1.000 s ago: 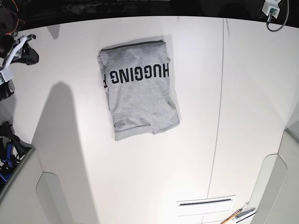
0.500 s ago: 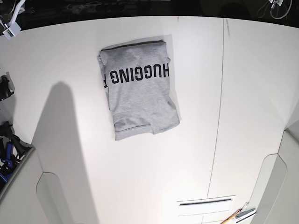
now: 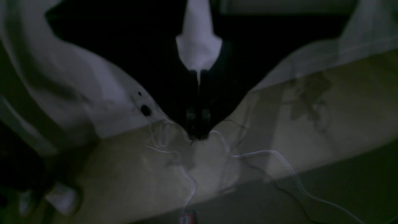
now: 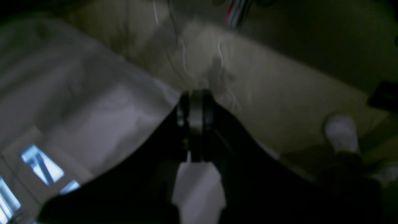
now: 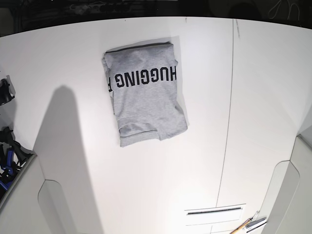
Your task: Fold the T-shirt properly
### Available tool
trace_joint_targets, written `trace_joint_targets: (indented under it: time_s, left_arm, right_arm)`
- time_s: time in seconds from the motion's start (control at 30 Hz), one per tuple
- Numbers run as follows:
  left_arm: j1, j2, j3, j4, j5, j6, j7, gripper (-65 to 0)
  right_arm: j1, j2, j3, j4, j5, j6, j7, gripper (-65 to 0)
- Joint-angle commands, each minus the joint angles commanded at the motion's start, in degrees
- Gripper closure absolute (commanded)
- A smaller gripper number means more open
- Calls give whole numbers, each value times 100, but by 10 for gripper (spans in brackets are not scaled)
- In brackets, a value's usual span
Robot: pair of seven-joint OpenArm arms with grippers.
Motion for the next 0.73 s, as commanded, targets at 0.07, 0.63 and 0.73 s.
trace_joint_targets:
  time_s: [0.07, 0.63, 0.73]
  left_arm:
    - [-249, 2, 328, -516, 26, 2, -433, 0]
    - [-2677, 146, 2785, -3775, 643, 1755, -1482, 0]
    - [-2750, 297, 2789, -3773, 643, 1753, -1482, 0]
  right_arm:
    - [0, 0, -479, -258, -243, 0, 350, 0]
    - [1803, -417, -2168, -3008, -1716, -2, 1231, 0]
    - [1919, -415, -2168, -3005, -1714, -2, 1231, 0]
